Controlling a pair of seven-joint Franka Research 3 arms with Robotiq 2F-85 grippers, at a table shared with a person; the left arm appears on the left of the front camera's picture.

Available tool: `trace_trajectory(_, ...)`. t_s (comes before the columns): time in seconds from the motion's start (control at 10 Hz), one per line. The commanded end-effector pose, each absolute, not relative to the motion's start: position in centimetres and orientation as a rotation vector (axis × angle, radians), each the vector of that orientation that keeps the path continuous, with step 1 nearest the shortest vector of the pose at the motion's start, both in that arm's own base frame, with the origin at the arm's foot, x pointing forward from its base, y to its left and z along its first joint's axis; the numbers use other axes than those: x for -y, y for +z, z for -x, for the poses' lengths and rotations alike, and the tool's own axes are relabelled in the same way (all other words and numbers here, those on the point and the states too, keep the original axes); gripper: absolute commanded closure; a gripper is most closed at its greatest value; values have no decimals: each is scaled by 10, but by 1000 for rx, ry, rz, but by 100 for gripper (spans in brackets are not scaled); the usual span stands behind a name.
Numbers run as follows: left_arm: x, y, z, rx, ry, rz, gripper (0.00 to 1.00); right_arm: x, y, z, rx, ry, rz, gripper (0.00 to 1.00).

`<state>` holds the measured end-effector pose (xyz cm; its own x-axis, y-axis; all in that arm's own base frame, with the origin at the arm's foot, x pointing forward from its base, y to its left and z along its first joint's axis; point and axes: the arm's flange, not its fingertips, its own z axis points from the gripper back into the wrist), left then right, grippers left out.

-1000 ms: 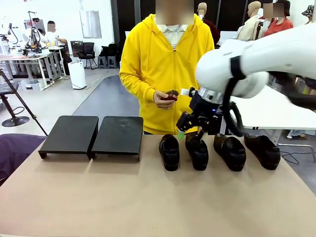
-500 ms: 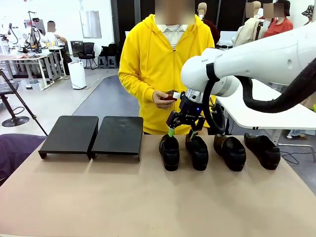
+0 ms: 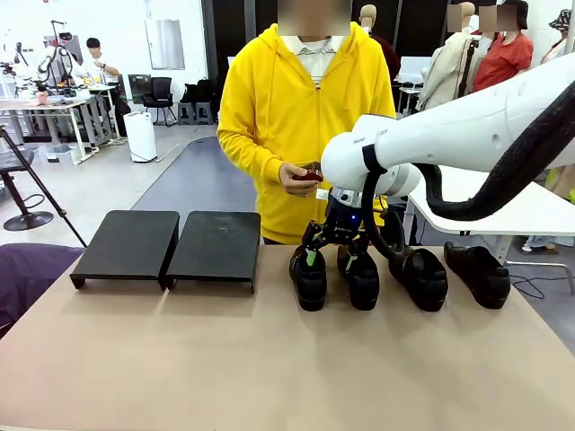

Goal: Organize the shoes by placing them on the stand.
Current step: Pick up one Shoe and place it in the middle of the table.

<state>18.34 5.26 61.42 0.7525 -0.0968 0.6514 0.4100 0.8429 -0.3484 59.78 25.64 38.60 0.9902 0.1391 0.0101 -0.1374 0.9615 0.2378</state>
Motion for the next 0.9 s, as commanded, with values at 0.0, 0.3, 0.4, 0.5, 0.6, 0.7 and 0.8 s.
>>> trace_trajectory(0.0, -54, 615, -182, 670, -303, 516, 0, -263, 378, -603, 74, 72, -208, 0)
trace_trajectory(0.3, -54, 615, -182, 670, -303, 516, 0, -269, 359, -611, 26, 63, -169, 0)
trace_trajectory(0.4, -54, 615, -182, 670, -303, 516, 0, -269, 357, -613, 35, 47, -151, 0)
trace_trajectory(0.5, -54, 615, -182, 670, -303, 516, 0, -270, 356, -613, 40, 46, -151, 0)
trace_trajectory(0.6, -54, 615, -182, 670, -303, 516, 0, -271, 356, -613, 35, 47, -160, 60)
trace_trajectory(0.7, -54, 615, -182, 670, -303, 516, 0, -272, 356, -614, 34, 44, -161, 100)
trace_trajectory(0.8, -54, 615, -182, 670, -303, 516, 0, -272, 356, -614, 31, 46, -165, 100)
